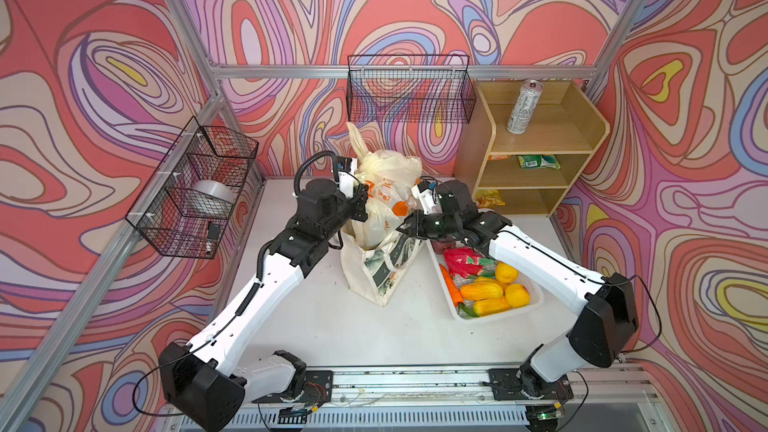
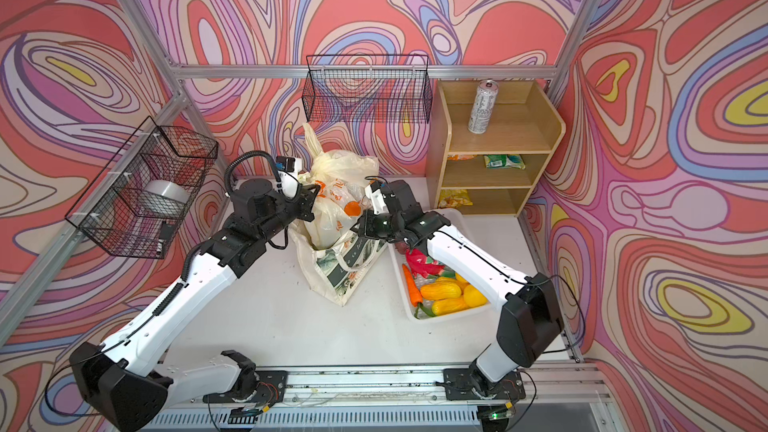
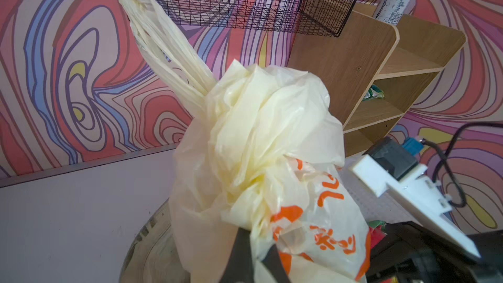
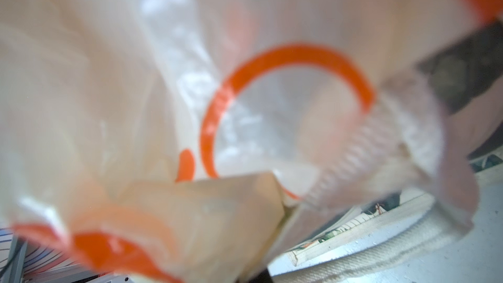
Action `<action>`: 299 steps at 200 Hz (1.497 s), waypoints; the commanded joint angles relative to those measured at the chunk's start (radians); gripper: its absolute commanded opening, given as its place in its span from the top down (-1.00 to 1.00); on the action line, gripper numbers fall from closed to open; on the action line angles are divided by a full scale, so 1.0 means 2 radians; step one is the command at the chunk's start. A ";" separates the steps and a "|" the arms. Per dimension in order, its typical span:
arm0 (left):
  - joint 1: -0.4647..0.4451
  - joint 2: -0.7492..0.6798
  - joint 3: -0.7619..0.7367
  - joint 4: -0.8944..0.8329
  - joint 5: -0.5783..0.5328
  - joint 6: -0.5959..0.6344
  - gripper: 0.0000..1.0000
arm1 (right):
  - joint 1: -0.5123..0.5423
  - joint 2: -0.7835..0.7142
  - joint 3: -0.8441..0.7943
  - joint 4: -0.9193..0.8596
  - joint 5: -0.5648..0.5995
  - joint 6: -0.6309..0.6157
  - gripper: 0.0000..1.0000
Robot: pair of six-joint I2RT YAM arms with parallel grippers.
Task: Place the mixed food into the grocery bags and tie them
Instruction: 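Lower the yellow bag into the floral tote with the left gripper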
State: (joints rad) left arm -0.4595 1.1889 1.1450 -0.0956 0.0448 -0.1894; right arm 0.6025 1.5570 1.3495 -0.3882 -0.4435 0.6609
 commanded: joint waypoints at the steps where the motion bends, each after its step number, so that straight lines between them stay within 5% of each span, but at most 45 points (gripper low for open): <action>1: -0.006 -0.048 -0.026 0.007 -0.003 -0.010 1.00 | -0.022 -0.020 -0.016 0.016 0.003 -0.013 1.00; 86: -0.066 -0.080 -0.012 -0.151 -0.042 0.010 1.00 | -0.058 -0.002 0.014 0.018 -0.062 -0.072 1.00; 133: -0.113 0.011 0.029 -0.197 -0.066 0.012 1.00 | -0.059 0.003 0.033 -0.004 -0.074 -0.104 1.00; 207: -0.123 0.165 0.074 -0.237 -0.137 0.028 1.00 | -0.070 -0.039 -0.011 -0.015 -0.037 -0.121 1.00; 299: -0.121 0.288 0.111 -0.343 -0.055 0.000 1.00 | -0.079 -0.046 -0.026 0.004 -0.048 -0.110 1.00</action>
State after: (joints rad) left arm -0.7013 1.6768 1.3491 -0.5728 -0.1364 -0.1692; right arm 0.4625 1.5070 1.2892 -0.4587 -0.5335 0.4461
